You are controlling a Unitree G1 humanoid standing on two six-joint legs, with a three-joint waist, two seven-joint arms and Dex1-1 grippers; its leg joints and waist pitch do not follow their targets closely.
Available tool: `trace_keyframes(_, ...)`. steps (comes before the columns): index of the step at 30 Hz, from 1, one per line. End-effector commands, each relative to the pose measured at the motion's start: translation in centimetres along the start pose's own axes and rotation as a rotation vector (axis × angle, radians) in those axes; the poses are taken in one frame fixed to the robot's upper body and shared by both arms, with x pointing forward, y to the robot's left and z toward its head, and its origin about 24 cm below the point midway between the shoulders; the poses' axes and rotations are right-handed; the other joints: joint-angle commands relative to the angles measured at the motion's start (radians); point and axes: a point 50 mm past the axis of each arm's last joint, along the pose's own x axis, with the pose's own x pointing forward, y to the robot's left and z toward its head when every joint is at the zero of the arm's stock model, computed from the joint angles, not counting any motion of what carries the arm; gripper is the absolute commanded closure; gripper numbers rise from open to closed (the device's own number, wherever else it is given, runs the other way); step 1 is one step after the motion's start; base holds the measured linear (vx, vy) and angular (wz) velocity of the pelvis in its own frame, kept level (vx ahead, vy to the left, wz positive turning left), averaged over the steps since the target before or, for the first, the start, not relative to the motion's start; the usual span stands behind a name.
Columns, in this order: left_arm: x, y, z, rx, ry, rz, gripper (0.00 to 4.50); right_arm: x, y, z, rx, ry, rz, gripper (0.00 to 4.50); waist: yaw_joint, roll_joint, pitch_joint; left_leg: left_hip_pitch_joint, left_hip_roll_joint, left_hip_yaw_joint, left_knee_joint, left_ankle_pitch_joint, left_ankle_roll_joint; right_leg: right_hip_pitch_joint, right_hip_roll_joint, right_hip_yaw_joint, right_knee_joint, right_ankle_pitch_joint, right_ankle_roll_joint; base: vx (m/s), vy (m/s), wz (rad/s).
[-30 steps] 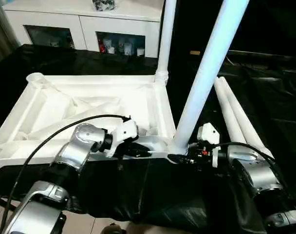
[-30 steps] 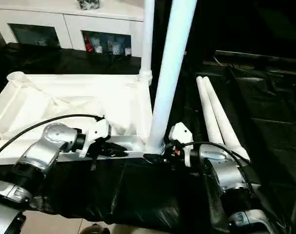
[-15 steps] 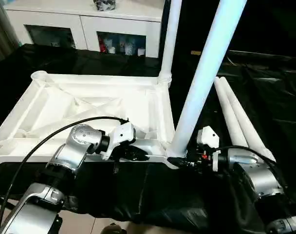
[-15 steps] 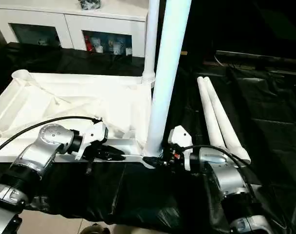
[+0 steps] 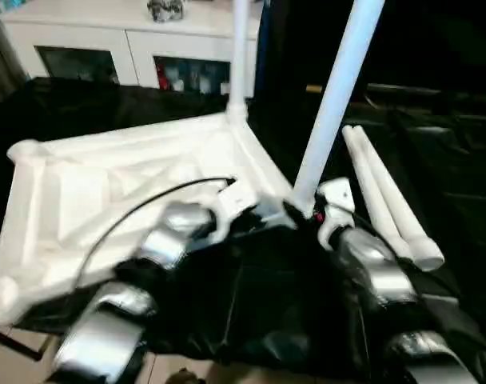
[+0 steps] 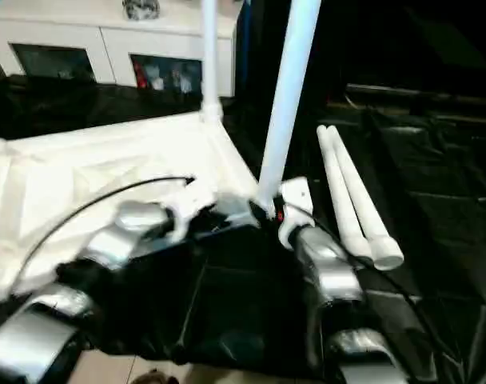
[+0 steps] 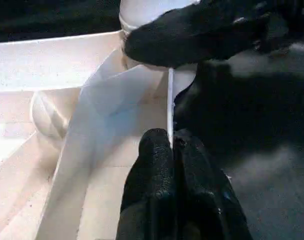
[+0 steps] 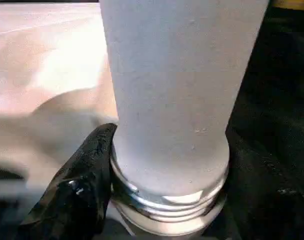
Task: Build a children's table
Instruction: Rotate leg to tighten, then rotate table base
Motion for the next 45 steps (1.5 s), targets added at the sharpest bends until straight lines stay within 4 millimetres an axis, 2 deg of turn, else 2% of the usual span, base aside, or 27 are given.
trace_keyframes(1, 1.4, -0.9, 2.9, 0.029, -0.101, 0.018, 4.5, 0.4, 2.1, -1.4, 0.075, 0.055, 0.027, 1.75, -0.007, -0.001, -0.069, 0.017, 0.044, -0.016, -0.064, -0.173, 0.007, 0.04, -0.097, 0.055, -0.075, -0.137, -0.188, 0.0, 0.0, 0.0)
trace_keyframes(2, 1.6, -1.0, 2.9, 0.03, -0.102, 0.021, 4.5, 0.4, 2.1, -1.3, 0.071, 0.047, 0.021, 1.75, -0.006, -0.002, -0.069, 0.012, 0.044, -0.016, -0.062, -0.151, 0.021, 0.043, -0.097, 0.055, -0.07, -0.084, -0.193, 0.0, 0.0, 0.0)
trace_keyframes(4, 1.8, -1.2, 3.0, 0.038, -0.101, 0.019, 4.5, 0.5, 2.1, -1.1, 0.031, 0.028, 0.024, 1.75, -0.003, 0.0, -0.072, 0.012, 0.043, -0.015, -0.058, -0.131, 0.036, 0.044, -0.095, 0.054, -0.064, -0.023, -0.201, 0.0, 0.0, 0.0)
trace_keyframes(5, 1.9, -1.3, 3.0, 0.046, -0.102, 0.017, 4.5, 0.5, 2.2, -1.1, 0.016, 0.025, 0.028, 1.19, -0.001, 0.002, -0.072, 0.01, 0.043, -0.015, -0.058, -0.125, 0.044, 0.047, -0.096, 0.053, -0.061, -0.002, -0.207, 0.0, 0.0, 0.0)
trace_keyframes(6, 2.0, -1.5, 3.0, 0.054, -0.105, 0.003, 4.5, 0.4, 2.1, -1.1, 0.023, 0.017, 0.023, 1.06, -0.001, 0.005, -0.071, 0.011, 0.043, -0.015, -0.058, -0.132, 0.049, 0.046, -0.097, 0.053, -0.063, -0.005, -0.21, 0.0, 0.0, 0.0)
trace_keyframes(8, 2.0, -1.5, 2.9, 0.06, -0.107, -0.002, 4.5, 0.4, 2.0, -1.0, 0.029, 0.011, 0.027, 0.99, -0.001, 0.001, -0.068, 0.013, 0.043, -0.015, -0.061, -0.166, 0.049, 0.047, -0.098, 0.053, -0.07, -0.052, -0.207, 0.0, 0.0, 0.0)
trace_keyframes(9, 2.1, -1.7, 2.8, 0.065, -0.111, -0.011, 4.5, 0.5, 1.7, -0.8, 0.026, -0.001, 0.005, 0.85, -0.001, 0.006, -0.067, 0.015, 0.043, -0.015, -0.062, -0.186, 0.044, 0.045, -0.098, 0.053, -0.075, -0.089, -0.203, 0.0, 0.0, 0.0)
trace_keyframes(11, 2.1, -1.5, 2.7, 0.072, -0.12, 0.005, 4.5, 0.4, 0.9, -0.4, 0.002, -0.031, -0.048, 0.62, -0.001, 0.005, -0.067, 0.016, 0.044, -0.015, -0.063, -0.194, 0.035, 0.045, -0.1, 0.054, -0.077, -0.119, -0.197, 0.0, 0.0, 0.0)
trace_keyframes(13, 1.9, -1.3, 2.7, 0.072, -0.13, 0.028, 4.5, 0.3, 0.4, -0.1, -0.005, -0.046, -0.066, 0.58, 0.0, 0.01, -0.066, 0.015, 0.045, -0.016, -0.064, -0.197, 0.035, 0.043, -0.098, 0.054, -0.077, -0.126, -0.197, 0.0, 0.0, 0.0)
trace_keyframes(14, 1.9, -1.2, 2.7, 0.07, -0.132, 0.034, 4.5, 0.2, 0.3, -0.1, -0.006, -0.048, -0.066, 0.58, -0.001, 0.009, -0.066, 0.015, 0.045, -0.016, -0.065, -0.199, 0.035, 0.044, -0.098, 0.054, -0.078, -0.128, -0.195, 0.0, 0.0, 0.0)
trace_keyframes(16, 1.2, -0.3, 2.7, 0.029, -0.168, 0.06, 4.06, -0.3, -0.5, 0.4, -0.035, -0.079, -0.064, 0.56, 0.001, 0.01, -0.066, 0.015, 0.045, -0.015, -0.063, -0.189, 0.04, 0.044, -0.097, 0.055, -0.076, -0.108, -0.195, 0.0, 0.0, 0.0)
trace_keyframes(20, 0.3, 0.6, 3.0, 0.006, -0.206, 0.075, 3.81, -0.7, -0.9, 0.5, -0.048, -0.093, -0.052, 0.56, 0.0, 0.015, -0.071, 0.004, 0.045, -0.019, -0.059, -0.143, 0.057, 0.051, -0.098, 0.05, -0.064, -0.016, -0.214, 0.0, 0.0, 0.0)
trace_keyframes(23, -3.3, 3.8, 2.6, -0.005, -0.235, 0.204, 3.52, -1.6, -1.4, 0.7, -0.1, -0.108, -0.018, 0.56, -0.001, 0.007, -0.073, 0.0, 0.046, -0.02, -0.057, -0.121, 0.072, 0.056, -0.098, 0.049, -0.054, 0.029, -0.216, 0.0, 0.0, 0.0)
trace_keyframes(25, -5.5, 5.3, 2.0, -0.023, -0.237, 0.275, 3.46, -2.0, -1.6, 0.8, -0.121, -0.114, 0.001, 0.56, -0.009, 0.008, -0.073, -0.001, 0.041, -0.018, -0.055, -0.115, 0.077, 0.053, -0.094, 0.048, -0.054, 0.023, -0.21, 0.0, 0.0, 0.0)
trace_keyframes(27, -7.3, 6.4, 1.4, -0.036, -0.23, 0.339, 3.46, -2.4, -1.6, 1.0, -0.139, -0.115, 0.024, 0.56, -0.014, 0.007, -0.068, 0.007, 0.041, -0.014, -0.056, -0.133, 0.072, 0.044, -0.092, 0.05, -0.061, -0.039, -0.204, 0.0, 0.0, 0.0)
trace_keyframes(29, -9.3, 7.6, 0.6, -0.035, -0.205, 0.423, 3.46, -2.8, -1.6, 1.1, -0.157, -0.118, 0.059, 0.56, -0.017, -0.002, -0.065, 0.004, 0.042, -0.013, -0.059, -0.134, 0.067, 0.046, -0.089, 0.05, -0.063, -0.064, -0.2, 0.0, 0.0, 0.0)
trace_keyframes(31, -12.3, 9.3, -0.9, -0.028, -0.128, 0.566, 3.46, -3.6, -1.3, 1.3, -0.188, -0.116, 0.125, 0.56, -0.016, 0.003, -0.065, 0.006, 0.046, -0.017, -0.062, -0.149, 0.061, 0.041, -0.087, 0.05, -0.06, -0.08, -0.181, 0.0, 0.0, 0.0)
trace_keyframes(33, -13.4, 9.9, -1.6, -0.028, -0.089, 0.618, 3.46, -3.9, -1.2, 1.3, -0.207, -0.107, 0.16, 0.56, -0.016, 0.003, -0.063, 0.011, 0.047, -0.017, -0.064, -0.168, 0.048, 0.036, -0.087, 0.052, -0.064, -0.095, -0.169, 0.0, 0.0, 0.0)
trace_keyframes(34, -14.6, 10.3, -2.3, -0.033, -0.042, 0.673, 3.46, -4.3, -1.0, 1.2, -0.217, -0.09, 0.195, 0.56, -0.018, -0.006, -0.062, 0.009, 0.047, -0.016, -0.065, -0.171, 0.047, 0.037, -0.085, 0.052, -0.063, -0.093, -0.17, 0.0, 0.0, 0.0)
trace_keyframes(36, -17.1, 11.1, -3.8, -0.053, 0.062, 0.785, 3.46, -5.1, -0.5, 0.7, -0.234, -0.04, 0.282, 0.56, -0.017, -0.003, -0.061, 0.008, 0.048, -0.018, -0.066, -0.167, 0.041, 0.038, -0.085, 0.052, -0.058, -0.076, -0.164, 0.0, 0.0, 0.0)
trace_keyframes(37, -17.6, 11.3, -4.2, -0.061, 0.083, 0.804, 3.46, -5.3, -0.4, 0.6, -0.237, -0.03, 0.301, 0.56, -0.016, -0.003, -0.062, 0.008, 0.047, -0.018, -0.065, -0.159, 0.042, 0.036, -0.087, 0.053, -0.059, -0.066, -0.164, 0.0, 0.0, 0.0)
trace_keyframes(38, -19.4, 11.6, -5.4, -0.088, 0.156, 0.871, 3.63, -5.8, 0.2, 0.1, -0.249, 0.009, 0.369, 0.56, -0.017, -0.004, -0.063, 0.009, 0.046, -0.018, -0.064, -0.159, 0.041, 0.037, -0.085, 0.052, -0.058, -0.061, -0.169, 0.0, 0.0, 0.0)
trace_keyframes(39, -19.4, 11.6, -5.4, -0.088, 0.156, 0.871, 3.82, -5.8, 0.2, 0.1, -0.249, 0.009, 0.369, 0.73, -0.016, -0.004, -0.062, 0.006, 0.045, -0.018, -0.063, -0.156, 0.043, 0.035, -0.085, 0.053, -0.058, -0.053, -0.168, 0.0, 0.0, 0.0)
trace_keyframes(40, -20.7, 11.7, -6.4, -0.101, 0.233, 0.923, 3.82, -5.8, 0.8, -0.4, -0.244, 0.045, 0.406, 0.83, -0.017, -0.005, -0.062, 0.006, 0.044, -0.017, -0.063, -0.159, 0.043, 0.035, -0.085, 0.053, -0.058, -0.055, -0.17, 0.0, 0.0, 0.0)
trace_keyframes(42, -21.5, 11.7, -7.1, -0.096, 0.298, 0.955, 3.87, -5.6, 1.2, -0.6, -0.241, 0.067, 0.401, 0.9, -0.017, -0.004, -0.06, 0.007, 0.044, -0.018, -0.064, -0.172, 0.035, 0.032, -0.088, 0.053, -0.063, -0.092, -0.175, 0.0, 0.0, 0.0)
trace_keyframes(44, -21.9, 11.5, -7.9, -0.107, 0.371, 0.947, 4.18, -5.2, 1.3, -0.9, -0.252, 0.109, 0.381, 1.1, -0.017, -0.004, -0.06, 0.008, 0.045, -0.019, -0.065, -0.175, 0.026, 0.031, -0.087, 0.054, -0.062, -0.101, -0.178, 0.0, 0.0, 0.0)
trace_keyframes(45, -21.8, 11.2, -8.2, -0.121, 0.394, 0.926, 4.18, -5.1, 1.4, -1.0, -0.255, 0.129, 0.381, 1.1, -0.016, 0.0, -0.061, 0.01, 0.044, -0.02, -0.065, -0.174, 0.021, 0.029, -0.086, 0.054, -0.06, -0.096, -0.182, 0.0, 0.0, 0.0)
